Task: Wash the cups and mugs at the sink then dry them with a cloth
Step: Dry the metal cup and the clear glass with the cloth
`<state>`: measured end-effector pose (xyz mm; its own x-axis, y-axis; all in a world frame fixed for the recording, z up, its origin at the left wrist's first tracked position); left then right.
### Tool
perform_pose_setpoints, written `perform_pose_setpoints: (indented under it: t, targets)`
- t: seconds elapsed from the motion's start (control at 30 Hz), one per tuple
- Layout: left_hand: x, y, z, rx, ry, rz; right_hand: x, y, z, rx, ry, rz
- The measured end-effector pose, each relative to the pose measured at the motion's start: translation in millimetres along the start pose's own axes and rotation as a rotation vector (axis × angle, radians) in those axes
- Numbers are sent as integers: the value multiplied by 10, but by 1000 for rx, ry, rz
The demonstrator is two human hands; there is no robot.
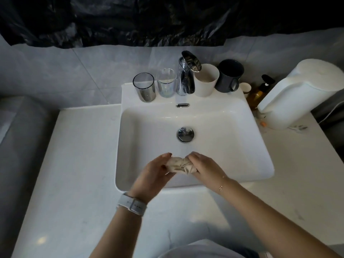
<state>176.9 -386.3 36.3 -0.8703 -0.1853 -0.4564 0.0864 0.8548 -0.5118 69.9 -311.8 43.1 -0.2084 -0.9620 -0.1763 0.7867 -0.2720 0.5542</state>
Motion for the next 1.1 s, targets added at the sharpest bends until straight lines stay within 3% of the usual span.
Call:
perform_pose_setpoints:
  t: [0.13,0.27,0.3,0.37,0.43,0.5,0.57,0.6,0.7,0.8,0.9,1.0,1.1]
  targets:
    - [-3,-207,226,431,140,327,143,247,382,-443,-109,305]
    - [79,-143,-81,549,617,628,274,494,551,-779,-180,596]
    - [125,-95,-124,584,652,646,311,526,555,-826,-179,629]
    - [213,34,-175,655,570,671,387,527,541,-875,-160,611]
    - [364,64,-129,816,343,559,488,385,482,-869,-70,483]
    - [472,-134,-30,1335,30,364,538,284,409,-842,62,329]
    - [466,-410,-148,2083,-171,193,561,147,261,-625,312,101]
    - [482,-459,-175,2297,-193,98,551,33,149,-374,450,-68]
    - [532,-549,-256,2563,-60,-184,410,-79,-224,584,789,-493]
    - [639,-683,-137,2561,-118,-284,371,13,-391,1176,957,-590]
    - [730,-709,-48,2508,-95,-279,425,82,-467,1516,921,-636]
    - [810,-665,-29,2548,-45,-333,457,86,-550,1627,863,-666]
    - [808,-659,40,2467,-62,-244,454,-29,-567,1550,760,-703]
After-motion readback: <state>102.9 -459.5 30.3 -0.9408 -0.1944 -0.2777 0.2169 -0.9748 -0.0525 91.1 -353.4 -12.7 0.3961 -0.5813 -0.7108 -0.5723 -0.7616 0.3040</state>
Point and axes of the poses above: each hand's wrist, its own x-axis towards the middle knuckle, its own z-axis out of the back of the hand, y = z × x, the point moved 8 cm from there along x, towards the middle knuckle, and after that the axes turned 10 degrees about y, right-handed, at the moved point
